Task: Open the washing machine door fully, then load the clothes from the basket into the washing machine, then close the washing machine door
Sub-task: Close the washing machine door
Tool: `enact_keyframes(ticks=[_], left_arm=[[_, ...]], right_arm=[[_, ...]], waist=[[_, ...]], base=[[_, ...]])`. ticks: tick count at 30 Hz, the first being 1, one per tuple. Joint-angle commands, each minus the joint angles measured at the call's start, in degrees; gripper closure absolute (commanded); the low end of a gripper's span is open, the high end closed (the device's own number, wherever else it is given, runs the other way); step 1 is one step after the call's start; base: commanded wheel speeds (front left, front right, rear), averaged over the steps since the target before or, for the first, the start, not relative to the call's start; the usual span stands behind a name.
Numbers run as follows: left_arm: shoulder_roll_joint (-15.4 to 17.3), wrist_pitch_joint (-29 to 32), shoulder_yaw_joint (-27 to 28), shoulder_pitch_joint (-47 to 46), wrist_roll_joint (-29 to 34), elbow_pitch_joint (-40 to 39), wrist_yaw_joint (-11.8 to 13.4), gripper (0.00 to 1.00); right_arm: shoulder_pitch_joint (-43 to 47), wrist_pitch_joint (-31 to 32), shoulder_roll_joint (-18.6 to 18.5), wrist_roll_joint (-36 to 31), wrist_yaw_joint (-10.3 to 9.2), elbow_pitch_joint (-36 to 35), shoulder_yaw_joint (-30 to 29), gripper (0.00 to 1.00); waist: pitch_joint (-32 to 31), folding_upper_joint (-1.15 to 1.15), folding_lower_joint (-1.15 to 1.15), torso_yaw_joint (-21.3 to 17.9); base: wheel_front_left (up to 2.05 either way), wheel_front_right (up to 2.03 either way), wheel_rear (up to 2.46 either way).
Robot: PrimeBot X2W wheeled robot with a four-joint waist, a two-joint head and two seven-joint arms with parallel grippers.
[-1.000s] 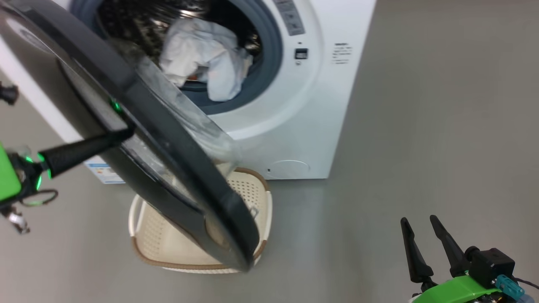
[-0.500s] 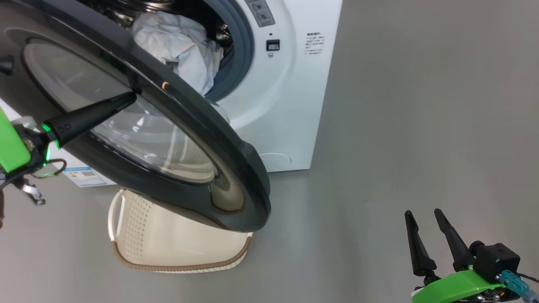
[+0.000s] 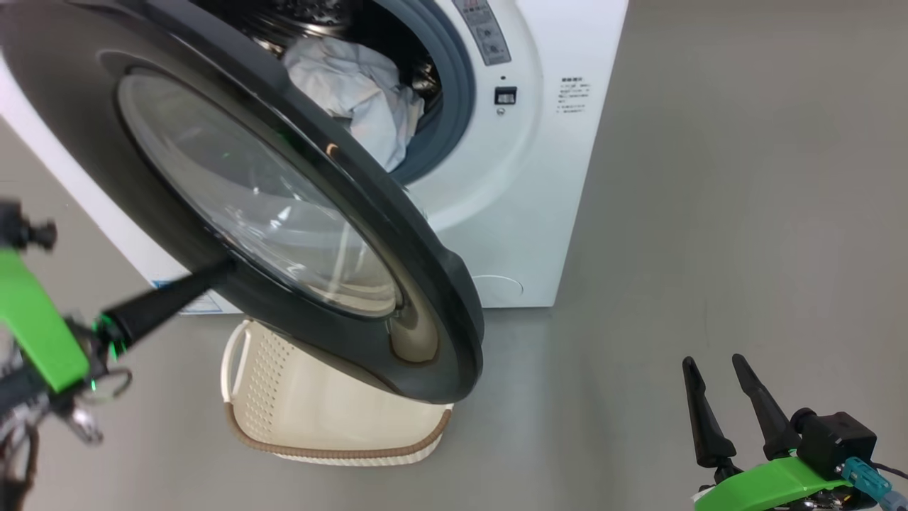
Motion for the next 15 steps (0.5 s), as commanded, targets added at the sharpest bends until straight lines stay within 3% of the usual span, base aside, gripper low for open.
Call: enact_keyframes(ticks=[1, 15], left_arm=[[2.70, -1.69, 3.08, 1.41, 0.72, -1.40, -0.41, 0.00], [1.12, -15.79, 2.24, 15.40, 4.47, -0.49, -0.41, 0.00]], right_arm=[[-0.09, -0.68, -0.21, -0.10, 0.09, -1.20, 1.43, 0.00], [1.59, -0.68, -2.79, 0.15, 0.09, -0.66, 1.18, 0.00]], waist=[[-0.85, 0.00, 0.00, 0.74], [-2.70, 0.00, 0.00, 0.88]], base=[[0.00, 0.00, 0.00], [0.00, 0.00, 0.00]])
